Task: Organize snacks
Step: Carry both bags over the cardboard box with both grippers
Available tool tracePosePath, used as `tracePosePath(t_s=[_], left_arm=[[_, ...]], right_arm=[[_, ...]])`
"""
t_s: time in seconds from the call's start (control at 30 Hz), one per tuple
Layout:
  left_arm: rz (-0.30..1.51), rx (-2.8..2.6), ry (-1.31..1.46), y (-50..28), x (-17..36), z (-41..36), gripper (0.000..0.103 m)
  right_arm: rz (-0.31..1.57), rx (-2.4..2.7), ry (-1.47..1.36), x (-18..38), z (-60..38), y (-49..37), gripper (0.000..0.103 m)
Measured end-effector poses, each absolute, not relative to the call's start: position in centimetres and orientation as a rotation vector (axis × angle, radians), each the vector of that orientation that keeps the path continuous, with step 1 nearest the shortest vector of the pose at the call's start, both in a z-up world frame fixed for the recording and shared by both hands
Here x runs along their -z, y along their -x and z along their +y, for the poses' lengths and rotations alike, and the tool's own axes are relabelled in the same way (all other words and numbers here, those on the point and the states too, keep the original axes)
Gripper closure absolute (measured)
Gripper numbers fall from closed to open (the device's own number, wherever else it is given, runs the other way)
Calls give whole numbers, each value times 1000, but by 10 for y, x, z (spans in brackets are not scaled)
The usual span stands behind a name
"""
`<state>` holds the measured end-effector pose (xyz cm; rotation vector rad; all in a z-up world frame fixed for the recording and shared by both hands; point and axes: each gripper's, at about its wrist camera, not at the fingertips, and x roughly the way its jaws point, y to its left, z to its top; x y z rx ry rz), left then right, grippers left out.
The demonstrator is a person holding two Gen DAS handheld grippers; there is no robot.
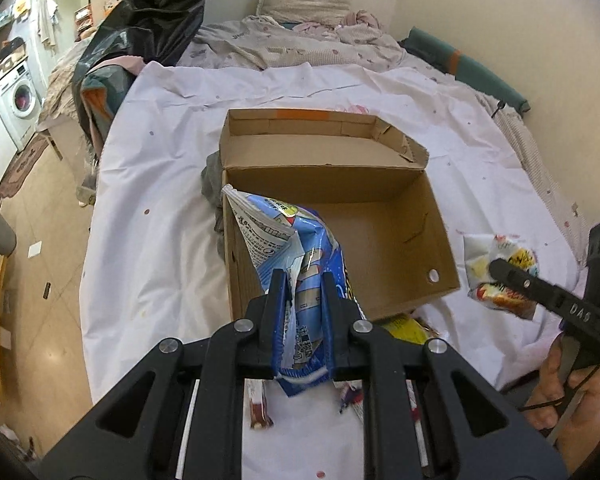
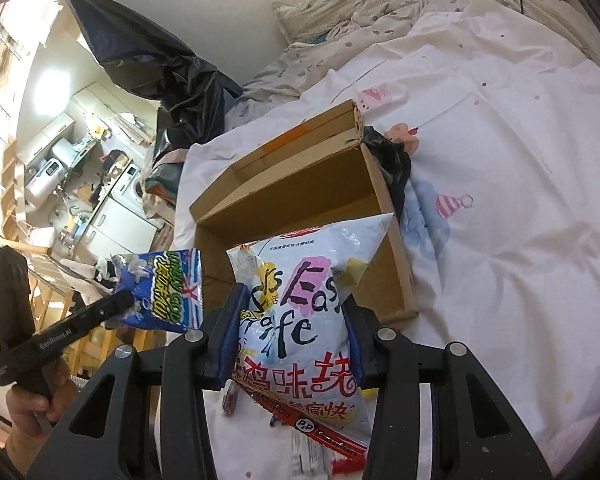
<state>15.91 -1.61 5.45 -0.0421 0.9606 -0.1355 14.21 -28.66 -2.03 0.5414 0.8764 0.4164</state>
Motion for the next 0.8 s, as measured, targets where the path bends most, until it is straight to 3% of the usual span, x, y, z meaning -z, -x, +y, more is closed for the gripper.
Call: tracePosePath(t_s=[0.8], left_arm=[[1033, 150, -10, -234, 28, -33, 90]], right_arm=[[1045, -359, -361, 73, -228, -229, 57]])
